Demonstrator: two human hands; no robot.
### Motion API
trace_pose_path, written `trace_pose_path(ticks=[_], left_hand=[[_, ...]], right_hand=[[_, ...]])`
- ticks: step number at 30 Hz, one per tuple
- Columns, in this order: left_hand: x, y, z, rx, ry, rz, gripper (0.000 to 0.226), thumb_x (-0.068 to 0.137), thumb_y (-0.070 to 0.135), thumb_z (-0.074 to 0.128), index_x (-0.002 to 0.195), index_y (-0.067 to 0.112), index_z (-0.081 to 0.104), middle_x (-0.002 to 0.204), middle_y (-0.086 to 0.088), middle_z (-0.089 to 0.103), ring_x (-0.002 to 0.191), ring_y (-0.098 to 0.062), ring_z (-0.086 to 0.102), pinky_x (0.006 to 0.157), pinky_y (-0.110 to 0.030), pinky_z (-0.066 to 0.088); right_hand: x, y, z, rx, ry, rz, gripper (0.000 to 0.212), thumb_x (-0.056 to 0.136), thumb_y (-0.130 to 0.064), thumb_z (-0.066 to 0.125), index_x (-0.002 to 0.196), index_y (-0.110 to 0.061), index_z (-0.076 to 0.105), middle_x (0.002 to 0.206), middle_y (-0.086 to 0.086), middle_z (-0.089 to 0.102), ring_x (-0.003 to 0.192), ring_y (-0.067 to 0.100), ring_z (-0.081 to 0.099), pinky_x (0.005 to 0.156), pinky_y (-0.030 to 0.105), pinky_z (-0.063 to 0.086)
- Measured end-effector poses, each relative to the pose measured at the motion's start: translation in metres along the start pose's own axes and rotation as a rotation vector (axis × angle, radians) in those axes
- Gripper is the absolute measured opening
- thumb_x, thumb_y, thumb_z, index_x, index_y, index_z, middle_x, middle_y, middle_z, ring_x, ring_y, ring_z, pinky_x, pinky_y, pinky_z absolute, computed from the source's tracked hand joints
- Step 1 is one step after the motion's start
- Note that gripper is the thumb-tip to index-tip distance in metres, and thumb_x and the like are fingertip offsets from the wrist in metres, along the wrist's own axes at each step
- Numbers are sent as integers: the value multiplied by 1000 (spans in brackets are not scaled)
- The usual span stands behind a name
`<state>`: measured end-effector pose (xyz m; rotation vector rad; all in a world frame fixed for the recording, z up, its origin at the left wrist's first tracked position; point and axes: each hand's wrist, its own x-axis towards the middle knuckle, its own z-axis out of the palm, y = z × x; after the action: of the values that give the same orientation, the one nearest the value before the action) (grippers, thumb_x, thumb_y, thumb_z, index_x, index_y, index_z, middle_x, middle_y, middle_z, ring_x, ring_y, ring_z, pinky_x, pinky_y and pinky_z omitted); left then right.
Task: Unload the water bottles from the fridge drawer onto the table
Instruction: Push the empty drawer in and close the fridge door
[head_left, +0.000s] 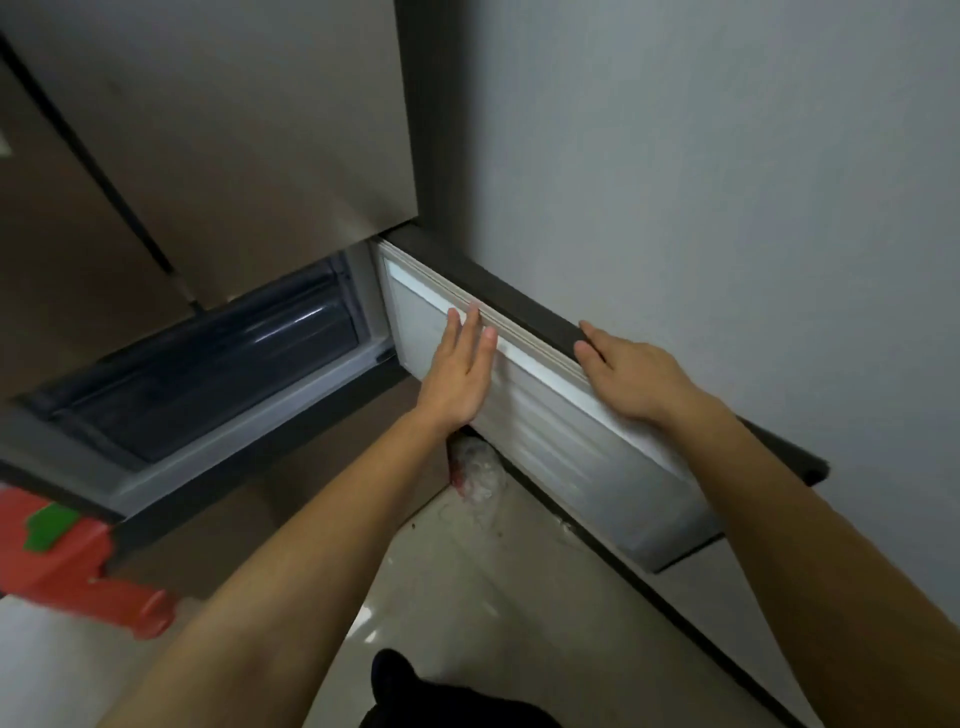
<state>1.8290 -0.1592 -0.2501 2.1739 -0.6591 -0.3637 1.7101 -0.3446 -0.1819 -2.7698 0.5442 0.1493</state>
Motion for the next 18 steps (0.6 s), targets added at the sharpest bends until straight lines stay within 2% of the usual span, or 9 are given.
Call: trace_pose_path(ticks=[3, 6, 9, 12, 14, 16, 18], left_hand=[[-54, 14, 20, -244, 8, -103, 80, 93, 72, 12, 159, 29, 3, 166, 11, 0, 152, -6, 0, 125, -37, 3], [-107, 16, 33, -404, 52, -224, 86, 85, 85, 19, 157, 39, 11, 165, 14, 14, 150, -9, 17, 123, -46, 18], [-151, 19, 19, -443, 68, -280, 75, 90, 79, 17, 153, 40, 30, 155, 8, 41, 141, -14, 40, 114, -46, 37], [-191, 19, -10, -452, 110, -302, 62, 97, 69, 16, 142, 40, 46, 144, 9, 53, 131, -11, 49, 110, -39, 40], [-216, 17, -39, -450, 149, -333, 46, 99, 64, 18, 129, 45, 48, 140, 15, 50, 126, -4, 47, 108, -30, 36], [-240, 8, -70, -402, 188, -372, 45, 98, 61, 28, 136, 42, 44, 148, 13, 43, 128, -1, 41, 107, -24, 29], [-262, -8, -101, -298, 183, -419, 59, 98, 57, 42, 149, 29, 39, 152, 12, 38, 134, -2, 36, 109, -21, 24]], right_hand=[[-18, 5, -2, 148, -215, -132, 55, 107, -45, 23, 159, -30, 13, 165, -2, 15, 150, 19, 21, 118, 27, 13], [-29, -1, 11, 344, -343, -267, 52, 109, -38, 25, 158, -26, 17, 166, -2, 4, 152, 10, 4, 117, 20, 0], [-48, -22, 39, 492, -360, -347, 48, 108, -42, 24, 154, -31, 28, 165, -8, 2, 151, 9, 6, 116, 20, 4], [-70, -53, 79, 534, -277, -415, 48, 107, -45, 25, 153, -33, 30, 165, -11, -4, 151, 13, 14, 116, 23, 12], [-81, -83, 100, 521, -229, -450, 51, 106, -46, 27, 155, -32, 26, 165, -11, -11, 151, 15, 15, 117, 27, 15], [-88, -117, 115, 500, -226, -460, 55, 106, -47, 29, 157, -31, 20, 164, -8, -17, 151, 17, 15, 117, 29, 18], [-94, -151, 126, 498, -252, -467, 58, 105, -49, 28, 158, -31, 13, 163, -7, -23, 151, 19, 14, 117, 32, 19]])
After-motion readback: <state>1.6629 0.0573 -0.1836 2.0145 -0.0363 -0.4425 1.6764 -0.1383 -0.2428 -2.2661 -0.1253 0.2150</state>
